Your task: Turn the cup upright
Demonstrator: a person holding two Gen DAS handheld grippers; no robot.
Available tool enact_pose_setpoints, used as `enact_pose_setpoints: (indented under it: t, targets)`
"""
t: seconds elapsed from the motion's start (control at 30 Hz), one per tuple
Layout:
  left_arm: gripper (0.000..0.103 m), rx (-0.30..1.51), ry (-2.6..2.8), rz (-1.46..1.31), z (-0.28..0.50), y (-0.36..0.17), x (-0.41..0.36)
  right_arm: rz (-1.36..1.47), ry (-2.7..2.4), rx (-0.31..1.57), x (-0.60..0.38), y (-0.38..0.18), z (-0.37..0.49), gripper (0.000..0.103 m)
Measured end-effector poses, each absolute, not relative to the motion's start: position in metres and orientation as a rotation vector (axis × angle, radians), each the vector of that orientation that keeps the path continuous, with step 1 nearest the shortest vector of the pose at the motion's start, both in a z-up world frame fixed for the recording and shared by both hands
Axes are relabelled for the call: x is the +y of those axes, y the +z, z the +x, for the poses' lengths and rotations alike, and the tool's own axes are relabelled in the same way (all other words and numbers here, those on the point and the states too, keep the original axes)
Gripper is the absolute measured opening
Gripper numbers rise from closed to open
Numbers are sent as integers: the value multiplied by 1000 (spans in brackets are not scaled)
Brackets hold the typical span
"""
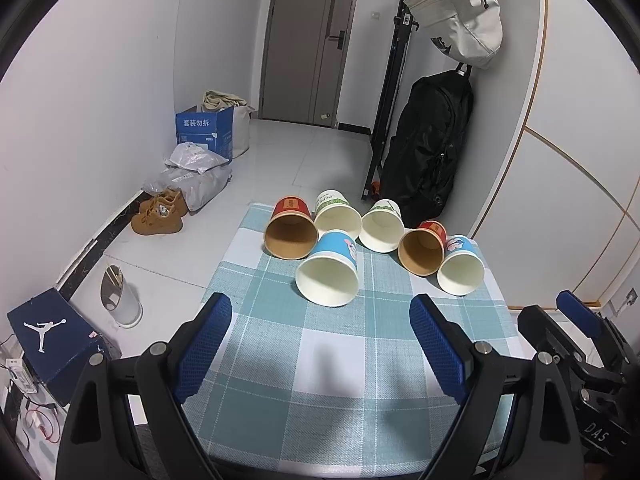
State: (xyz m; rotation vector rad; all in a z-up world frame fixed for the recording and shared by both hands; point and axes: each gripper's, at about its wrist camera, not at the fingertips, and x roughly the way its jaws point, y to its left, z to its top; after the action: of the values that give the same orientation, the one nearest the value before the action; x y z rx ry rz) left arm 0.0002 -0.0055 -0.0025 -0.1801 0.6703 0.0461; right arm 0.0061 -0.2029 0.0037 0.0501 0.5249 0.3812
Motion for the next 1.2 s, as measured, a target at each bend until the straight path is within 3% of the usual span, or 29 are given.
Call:
enact_pose_setpoints:
  t: [1.2]
  targets:
    - [88,700,29,-174,4,-5,-9,51,371,525,-203,4,6,95]
